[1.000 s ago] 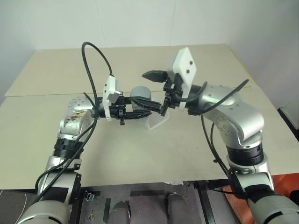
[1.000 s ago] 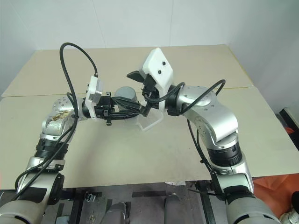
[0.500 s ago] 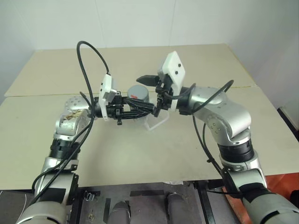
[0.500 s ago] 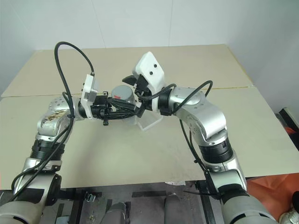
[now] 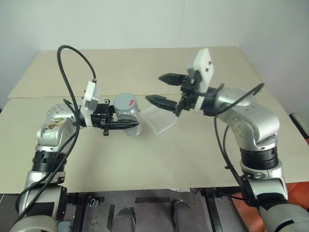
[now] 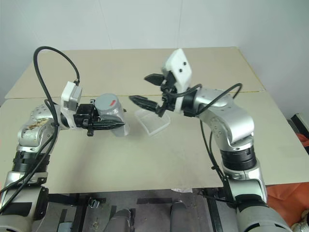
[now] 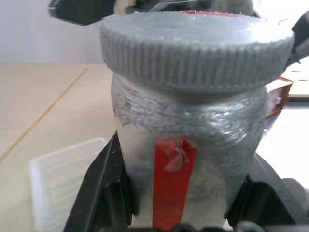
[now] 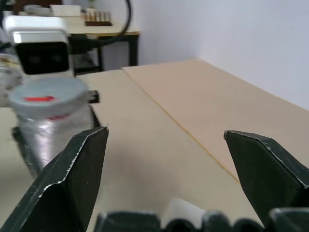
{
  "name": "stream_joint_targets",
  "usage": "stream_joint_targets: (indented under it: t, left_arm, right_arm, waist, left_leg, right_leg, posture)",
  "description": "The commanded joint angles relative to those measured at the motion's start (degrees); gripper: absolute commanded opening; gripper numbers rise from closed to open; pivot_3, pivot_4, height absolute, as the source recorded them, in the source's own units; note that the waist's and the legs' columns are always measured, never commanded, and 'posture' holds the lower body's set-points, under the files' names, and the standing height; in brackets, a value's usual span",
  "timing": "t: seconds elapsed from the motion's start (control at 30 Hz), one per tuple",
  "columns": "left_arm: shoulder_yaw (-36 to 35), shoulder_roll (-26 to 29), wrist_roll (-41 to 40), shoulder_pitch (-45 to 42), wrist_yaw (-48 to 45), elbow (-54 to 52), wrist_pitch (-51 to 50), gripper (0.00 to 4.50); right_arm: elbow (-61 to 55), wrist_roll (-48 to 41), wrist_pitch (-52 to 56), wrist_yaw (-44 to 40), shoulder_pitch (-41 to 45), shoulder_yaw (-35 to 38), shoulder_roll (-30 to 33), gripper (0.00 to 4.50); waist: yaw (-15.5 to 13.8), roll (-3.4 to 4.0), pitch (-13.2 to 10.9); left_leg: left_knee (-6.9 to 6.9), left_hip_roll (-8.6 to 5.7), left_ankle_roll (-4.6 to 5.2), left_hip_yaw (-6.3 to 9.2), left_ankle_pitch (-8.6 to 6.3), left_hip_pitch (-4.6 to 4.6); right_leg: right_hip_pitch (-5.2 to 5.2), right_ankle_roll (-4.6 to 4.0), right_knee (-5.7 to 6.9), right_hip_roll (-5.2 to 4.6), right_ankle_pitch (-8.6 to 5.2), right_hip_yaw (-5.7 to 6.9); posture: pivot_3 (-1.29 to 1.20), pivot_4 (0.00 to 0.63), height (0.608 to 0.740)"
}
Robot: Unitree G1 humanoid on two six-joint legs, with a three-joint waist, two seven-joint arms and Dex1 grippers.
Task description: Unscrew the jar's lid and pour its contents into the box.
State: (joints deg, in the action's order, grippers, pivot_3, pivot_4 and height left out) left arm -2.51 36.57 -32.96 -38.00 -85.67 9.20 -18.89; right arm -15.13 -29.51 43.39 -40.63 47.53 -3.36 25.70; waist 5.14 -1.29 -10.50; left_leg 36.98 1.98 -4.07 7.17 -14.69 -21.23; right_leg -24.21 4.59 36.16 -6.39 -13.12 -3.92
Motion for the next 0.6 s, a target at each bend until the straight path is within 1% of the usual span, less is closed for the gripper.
stream_joint_targets:
  t: [0.03, 0.17, 0.3, 0.43, 0.6]
  left_arm:
    - [-1.22, 0.94, -1.46, -0.75, -1.21, -2.05, 0.23, 1.94]
    - [-0.82, -0.73, 0.07, -2.38, 0.9, 0.83, 1.2, 1.94]
    - [0.34, -2.42, 1.55, -3.69, 1.44, 3.4, 2.33, 1.94]
    - [1.49, -3.85, 2.32, -4.91, 0.65, 4.79, 3.14, 1.94]
    - [2.61, -5.33, 2.98, -7.27, -0.11, 6.13, 3.75, 1.94]
  right_arm:
    - [-1.76, -0.14, -1.73, 0.18, -0.08, 1.34, 0.3, 4.49]
    - [-3.87, -1.42, -1.8, -1.32, -0.57, 2.23, 1.5, 4.49]
    - [-8.2, -5.66, 1.11, -1.09, 0.14, 3.18, 1.16, 4.49]
    - [-11.41, -6.12, 3.64, 2.48, 0.95, 0.15, -1.04, 4.49]
    - [-9.05, -2.66, 3.66, 5.23, 3.29, -4.62, -3.68, 4.49]
  waist:
    - [0.43, 0.0, 0.0]
    - [0.39, 0.0, 0.0]
    - [0.32, 0.0, 0.0]
    - [0.45, 0.0, 0.0]
    - [0.44, 0.0, 0.0]
  left_leg:
    - [0.0, 0.0, 0.0, 0.0, 0.0, -0.01]
    - [0.0, 0.0, 0.0, 0.0, 0.0, 0.0]
    - [0.01, -0.01, 0.0, 0.01, 0.0, -0.02]
    - [0.01, 0.0, 0.0, 0.01, 0.0, 0.0]
    - [0.01, 0.0, -0.01, 0.01, 0.01, 0.01]
  right_leg:
    - [0.0, 0.0, 0.0, 0.0, 0.0, 0.0]
    - [0.0, 0.0, 0.01, 0.0, 0.0, 0.0]
    - [0.01, 0.0, 0.0, 0.0, 0.0, 0.0]
    - [0.01, 0.0, 0.03, 0.0, 0.0, 0.0]
    - [0.01, 0.0, 0.03, 0.0, 0.0, 0.0]
  posture:
    - [0.0, 0.15, 0.74]
    - [0.0, 0.15, 0.74]
    - [0.0, 0.15, 0.74]
    - [0.0, 0.15, 0.74]
    - [0.0, 0.15, 0.74]
